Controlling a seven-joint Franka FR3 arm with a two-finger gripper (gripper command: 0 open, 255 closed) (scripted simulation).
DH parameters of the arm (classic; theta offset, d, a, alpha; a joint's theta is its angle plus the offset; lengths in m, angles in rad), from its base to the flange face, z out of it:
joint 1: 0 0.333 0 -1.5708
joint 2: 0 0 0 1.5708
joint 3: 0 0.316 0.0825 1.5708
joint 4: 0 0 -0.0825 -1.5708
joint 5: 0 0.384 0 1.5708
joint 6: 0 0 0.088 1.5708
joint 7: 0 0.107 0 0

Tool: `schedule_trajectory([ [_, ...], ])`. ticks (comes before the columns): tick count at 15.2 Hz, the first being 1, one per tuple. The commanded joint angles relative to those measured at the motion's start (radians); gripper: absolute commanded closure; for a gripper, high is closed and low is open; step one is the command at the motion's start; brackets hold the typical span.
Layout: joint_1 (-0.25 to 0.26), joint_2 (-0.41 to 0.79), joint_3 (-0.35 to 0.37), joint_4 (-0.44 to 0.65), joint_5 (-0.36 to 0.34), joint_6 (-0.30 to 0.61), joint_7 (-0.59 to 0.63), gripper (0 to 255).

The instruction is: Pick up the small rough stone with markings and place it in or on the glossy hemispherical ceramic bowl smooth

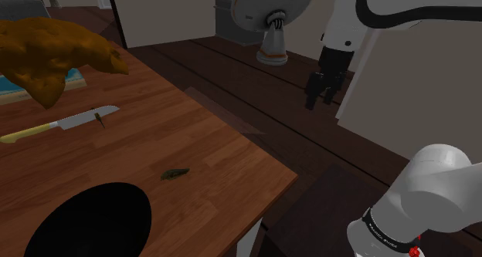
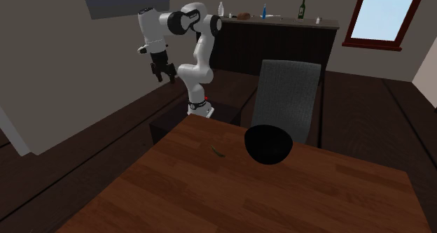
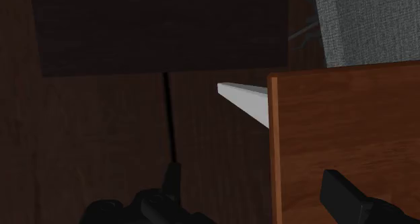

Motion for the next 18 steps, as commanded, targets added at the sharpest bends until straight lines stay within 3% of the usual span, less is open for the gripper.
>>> schedule_trajectory([
  [1,0.000,0.000,0.000,0.000,0.000,0.000,0.000,0],
  [9,0.124,0.177,-0.033,-0.057,0.113,0.315,-0.248,0],
  [18,0.289,0.427,-0.059,-0.006,0.313,0.580,-0.584,0],
])
